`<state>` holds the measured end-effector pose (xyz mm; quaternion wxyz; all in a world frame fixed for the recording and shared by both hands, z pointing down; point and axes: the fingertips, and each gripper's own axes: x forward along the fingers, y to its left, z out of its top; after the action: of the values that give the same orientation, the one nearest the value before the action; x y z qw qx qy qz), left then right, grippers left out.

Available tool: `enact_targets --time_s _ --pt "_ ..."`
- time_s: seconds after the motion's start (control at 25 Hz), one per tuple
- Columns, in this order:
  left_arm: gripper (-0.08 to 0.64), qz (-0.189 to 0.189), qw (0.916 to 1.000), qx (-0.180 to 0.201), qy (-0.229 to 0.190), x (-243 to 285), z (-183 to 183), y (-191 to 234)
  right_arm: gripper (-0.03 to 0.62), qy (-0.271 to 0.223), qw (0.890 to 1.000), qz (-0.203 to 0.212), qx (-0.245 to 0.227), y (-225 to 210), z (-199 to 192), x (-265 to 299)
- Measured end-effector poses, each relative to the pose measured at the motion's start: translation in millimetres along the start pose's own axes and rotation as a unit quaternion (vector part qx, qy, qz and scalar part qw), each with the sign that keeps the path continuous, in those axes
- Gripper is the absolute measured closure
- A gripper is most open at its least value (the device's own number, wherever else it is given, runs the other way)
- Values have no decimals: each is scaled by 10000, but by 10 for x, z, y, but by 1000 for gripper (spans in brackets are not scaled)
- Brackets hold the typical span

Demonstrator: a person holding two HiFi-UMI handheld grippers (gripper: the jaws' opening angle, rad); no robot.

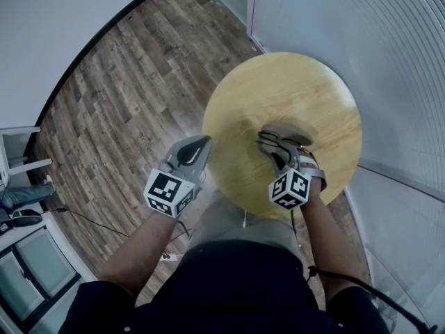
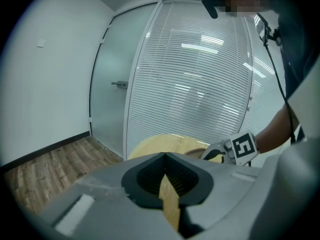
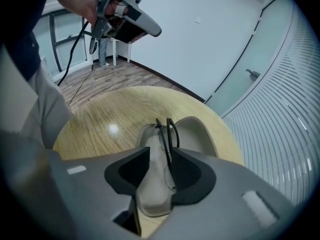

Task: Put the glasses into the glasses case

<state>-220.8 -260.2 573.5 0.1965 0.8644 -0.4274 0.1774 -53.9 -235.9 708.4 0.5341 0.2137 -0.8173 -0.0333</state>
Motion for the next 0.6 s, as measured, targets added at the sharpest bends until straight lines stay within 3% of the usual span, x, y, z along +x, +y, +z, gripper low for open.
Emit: enact_targets --time_s 0.6 --pt "554 -185 9993 205 -260 31 356 -234 446 -404 9965 -686 258 -256 42 -741"
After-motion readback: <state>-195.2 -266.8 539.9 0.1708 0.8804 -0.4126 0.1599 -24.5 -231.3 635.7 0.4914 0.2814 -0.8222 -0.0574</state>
